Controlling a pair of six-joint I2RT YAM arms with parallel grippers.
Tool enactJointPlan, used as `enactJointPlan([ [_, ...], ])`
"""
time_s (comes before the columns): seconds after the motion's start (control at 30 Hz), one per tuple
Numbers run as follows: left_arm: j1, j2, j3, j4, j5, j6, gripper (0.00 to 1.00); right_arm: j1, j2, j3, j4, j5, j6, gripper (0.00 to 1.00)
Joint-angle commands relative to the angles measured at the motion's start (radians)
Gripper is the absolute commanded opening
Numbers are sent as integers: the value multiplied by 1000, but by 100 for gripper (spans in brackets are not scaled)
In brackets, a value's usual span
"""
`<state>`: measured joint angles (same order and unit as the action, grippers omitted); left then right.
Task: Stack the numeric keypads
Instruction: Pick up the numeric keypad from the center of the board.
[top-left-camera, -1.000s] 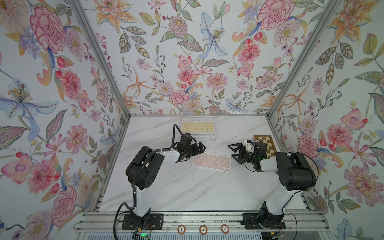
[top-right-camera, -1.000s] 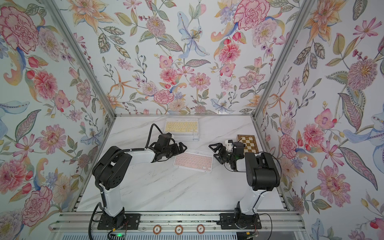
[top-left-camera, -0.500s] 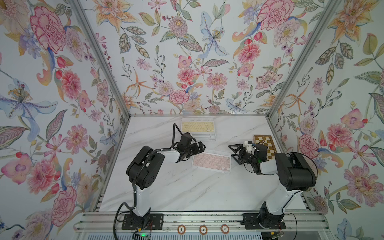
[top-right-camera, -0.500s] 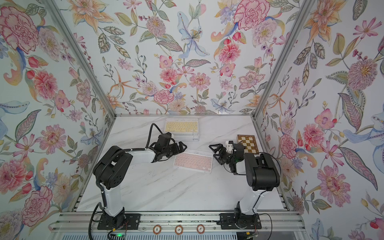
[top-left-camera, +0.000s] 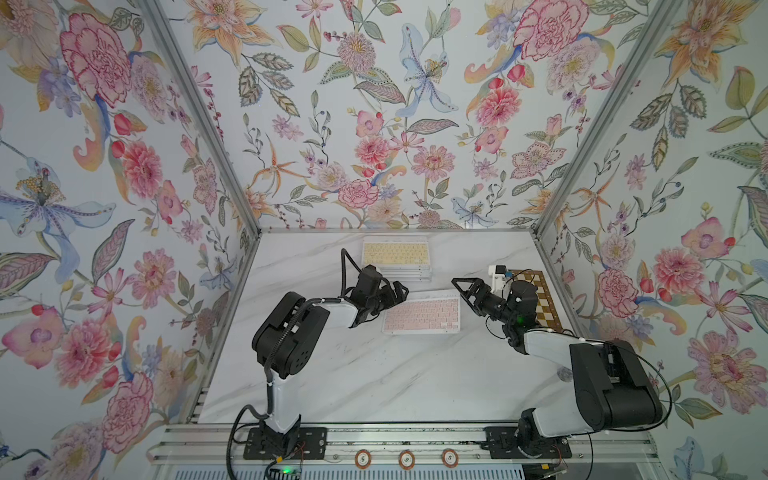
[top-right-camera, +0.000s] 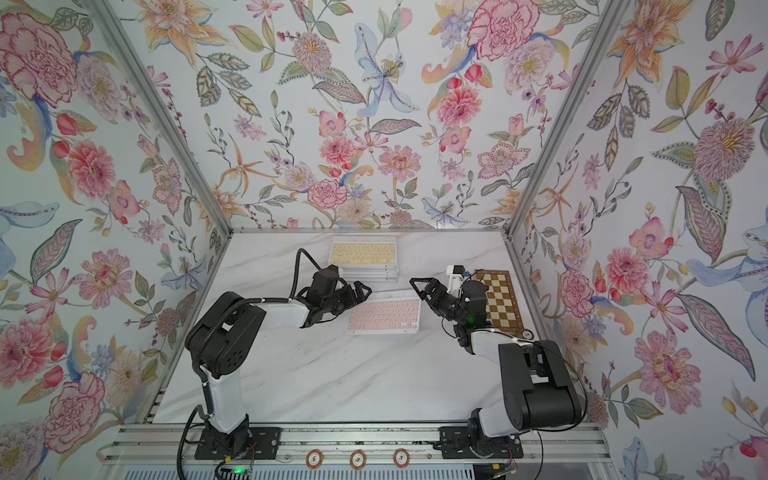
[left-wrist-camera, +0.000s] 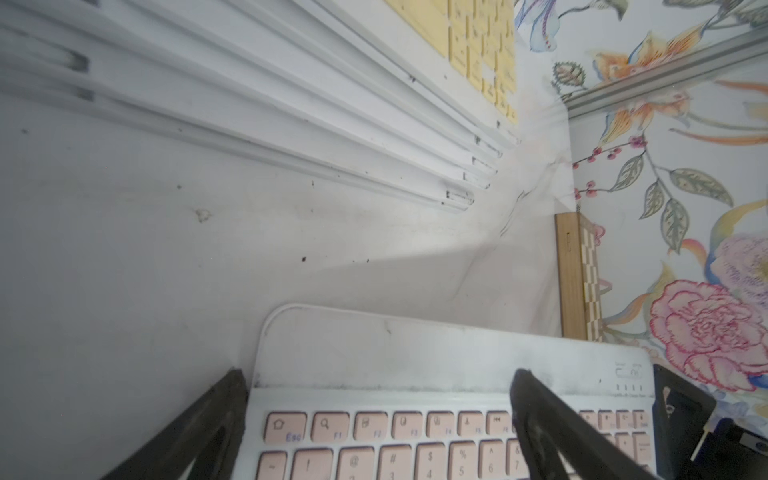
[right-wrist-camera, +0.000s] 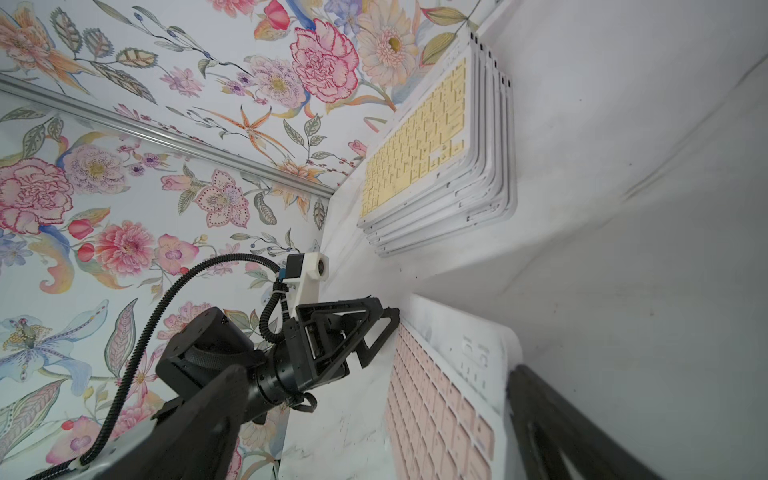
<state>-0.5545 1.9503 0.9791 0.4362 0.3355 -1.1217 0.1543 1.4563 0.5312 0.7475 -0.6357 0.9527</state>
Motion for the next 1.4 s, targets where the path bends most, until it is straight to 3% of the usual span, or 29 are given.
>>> enactJointPlan([
  [0.0,-38,44,-94,141,168,-203,99,84,-15,-16,-44,-44,54,99],
  [0.37,-70,-4,-178,340,74,-359,99,188,22,-59,221,286,381,99],
  [0.7,-81,-9,-257,419,42,-395,99,260,104,-89,428,443,535,99],
  [1.1,-81,-34,-290,434,27,-394,99,264,-74,-137,216,445,546,99],
  [1.37,-81,-40,-296,430,17,-389,99,278,-212,19,-308,331,552,99],
])
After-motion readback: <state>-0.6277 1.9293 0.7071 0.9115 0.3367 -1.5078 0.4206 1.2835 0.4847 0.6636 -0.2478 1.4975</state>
